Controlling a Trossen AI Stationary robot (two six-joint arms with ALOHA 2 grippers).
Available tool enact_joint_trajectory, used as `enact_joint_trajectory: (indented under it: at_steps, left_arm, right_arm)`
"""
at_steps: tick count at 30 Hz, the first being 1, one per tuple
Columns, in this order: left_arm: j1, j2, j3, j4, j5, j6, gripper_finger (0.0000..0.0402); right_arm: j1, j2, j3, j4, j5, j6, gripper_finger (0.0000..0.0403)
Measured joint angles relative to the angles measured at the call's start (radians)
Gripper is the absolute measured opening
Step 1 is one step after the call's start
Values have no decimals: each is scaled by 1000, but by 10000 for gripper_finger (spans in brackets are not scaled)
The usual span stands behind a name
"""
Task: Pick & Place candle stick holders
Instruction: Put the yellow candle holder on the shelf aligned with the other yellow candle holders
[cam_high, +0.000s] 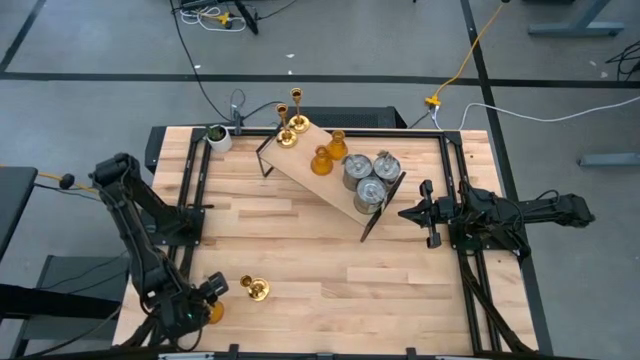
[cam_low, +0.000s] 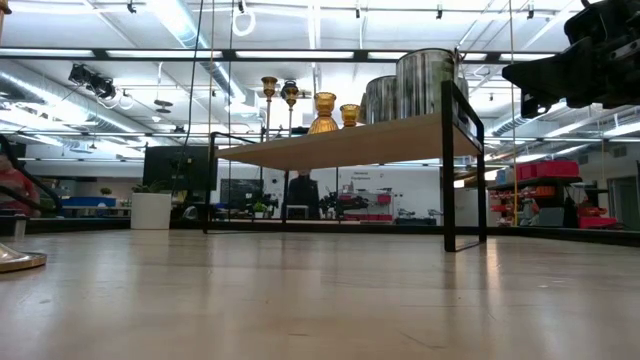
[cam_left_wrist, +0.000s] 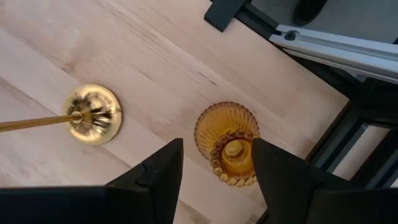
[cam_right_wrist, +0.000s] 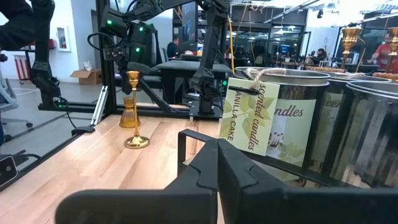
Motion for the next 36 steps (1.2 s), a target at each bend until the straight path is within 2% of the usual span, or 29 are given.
enact_joint_trajectory:
  at_steps: [24, 36]
  left_arm:
    - [0, 117, 0, -19, -7, 9, 197]
    - [0, 136, 0, -20, -6, 9, 194]
  right_arm:
    - [0, 0, 0, 0, 0, 0, 3]
    - [0, 0, 0, 0, 0, 0, 3]
